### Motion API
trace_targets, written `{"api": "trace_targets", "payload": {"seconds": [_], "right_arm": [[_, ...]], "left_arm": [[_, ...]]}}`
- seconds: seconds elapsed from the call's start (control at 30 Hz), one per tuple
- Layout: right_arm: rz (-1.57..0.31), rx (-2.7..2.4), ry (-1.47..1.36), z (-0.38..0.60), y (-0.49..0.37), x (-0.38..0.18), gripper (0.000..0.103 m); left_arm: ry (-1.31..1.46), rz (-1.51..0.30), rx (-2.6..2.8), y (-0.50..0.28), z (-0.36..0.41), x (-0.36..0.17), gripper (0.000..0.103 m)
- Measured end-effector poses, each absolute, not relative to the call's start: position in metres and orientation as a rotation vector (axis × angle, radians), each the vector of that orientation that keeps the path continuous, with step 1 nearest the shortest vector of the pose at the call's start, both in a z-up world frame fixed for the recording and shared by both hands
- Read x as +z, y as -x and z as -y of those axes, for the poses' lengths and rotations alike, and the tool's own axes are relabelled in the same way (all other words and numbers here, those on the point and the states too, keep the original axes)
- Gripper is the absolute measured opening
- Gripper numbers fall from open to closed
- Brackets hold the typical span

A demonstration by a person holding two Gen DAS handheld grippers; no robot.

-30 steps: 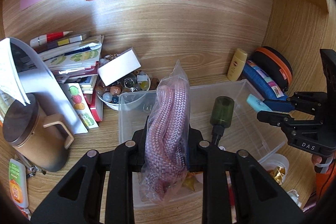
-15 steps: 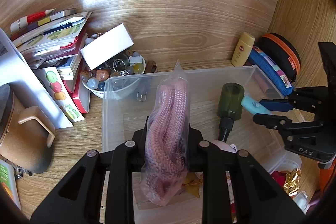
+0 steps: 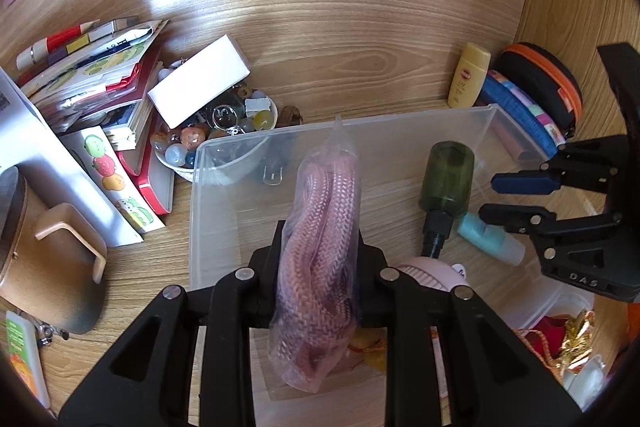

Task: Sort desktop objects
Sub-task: 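Lower and open both grippers to drop the rope bag and tube into the box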

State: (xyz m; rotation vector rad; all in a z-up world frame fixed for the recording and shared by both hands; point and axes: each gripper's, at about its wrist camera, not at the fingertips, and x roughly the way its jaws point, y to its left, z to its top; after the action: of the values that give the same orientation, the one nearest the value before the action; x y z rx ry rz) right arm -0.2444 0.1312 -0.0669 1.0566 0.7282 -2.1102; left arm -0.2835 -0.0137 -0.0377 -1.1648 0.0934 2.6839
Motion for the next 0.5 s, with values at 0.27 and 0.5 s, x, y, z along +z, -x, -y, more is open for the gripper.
{"api": "trace_targets", "payload": {"seconds": [0.27,0.5], "right_arm": [[-0.702,-2.11,-1.076,-0.1327,0.2456,-0.0674,0.023],[-0.721,-2.132,-1.076,-0.1288,0.2432,-0.0673,0.023]], "left_arm": [[1.163,-0.155,2.697,0.2832,0.01,-0.0404,0.049],[1.153,-0.154,2.687,0.2816,0.0101,-0.0404,0.054]]}}
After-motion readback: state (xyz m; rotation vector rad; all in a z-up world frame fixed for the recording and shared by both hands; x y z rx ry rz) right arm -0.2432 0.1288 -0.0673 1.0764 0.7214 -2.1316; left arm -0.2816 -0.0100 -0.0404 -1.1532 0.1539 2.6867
